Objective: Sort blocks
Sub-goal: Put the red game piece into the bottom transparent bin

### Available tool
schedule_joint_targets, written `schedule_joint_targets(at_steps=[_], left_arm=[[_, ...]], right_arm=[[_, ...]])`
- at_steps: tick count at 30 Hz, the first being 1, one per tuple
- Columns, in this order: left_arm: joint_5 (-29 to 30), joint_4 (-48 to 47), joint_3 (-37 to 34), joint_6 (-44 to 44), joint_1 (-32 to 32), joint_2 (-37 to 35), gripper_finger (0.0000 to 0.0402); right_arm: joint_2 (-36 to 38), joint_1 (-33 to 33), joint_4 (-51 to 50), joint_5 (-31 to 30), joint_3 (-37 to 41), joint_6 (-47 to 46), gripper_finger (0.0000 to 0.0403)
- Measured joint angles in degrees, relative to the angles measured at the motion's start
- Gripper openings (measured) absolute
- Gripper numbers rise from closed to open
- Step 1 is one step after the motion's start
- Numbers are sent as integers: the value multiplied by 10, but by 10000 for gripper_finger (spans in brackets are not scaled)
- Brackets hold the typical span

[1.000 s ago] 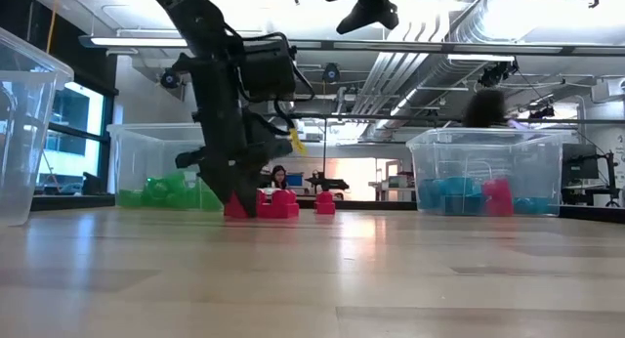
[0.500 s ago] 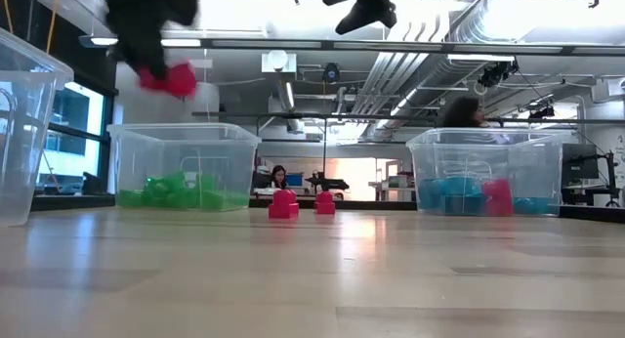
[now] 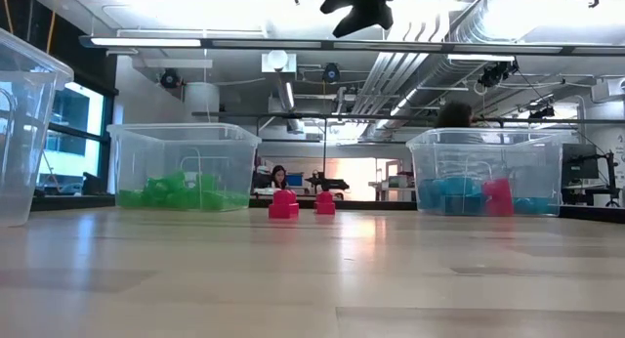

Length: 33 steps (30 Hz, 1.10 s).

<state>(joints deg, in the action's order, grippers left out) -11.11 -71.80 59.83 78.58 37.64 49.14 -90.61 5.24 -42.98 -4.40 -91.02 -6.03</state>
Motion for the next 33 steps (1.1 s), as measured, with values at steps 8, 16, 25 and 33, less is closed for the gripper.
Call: schedule_joint_targets(at_steps=[8, 16, 25, 33], left_arm=[[-13, -23, -33, 73, 88, 35, 143], [-76, -7, -48, 62, 89, 45, 229], [-48, 224, -48, -66, -38, 42, 270], [-100, 240, -1, -374, -213, 169, 269]], right_arm=[[0, 5, 0, 0, 0, 5, 201], [0, 12, 0, 1, 0, 5, 201], [0, 11, -1, 15, 0, -14, 201], [0, 6, -8, 48, 0, -31, 201]])
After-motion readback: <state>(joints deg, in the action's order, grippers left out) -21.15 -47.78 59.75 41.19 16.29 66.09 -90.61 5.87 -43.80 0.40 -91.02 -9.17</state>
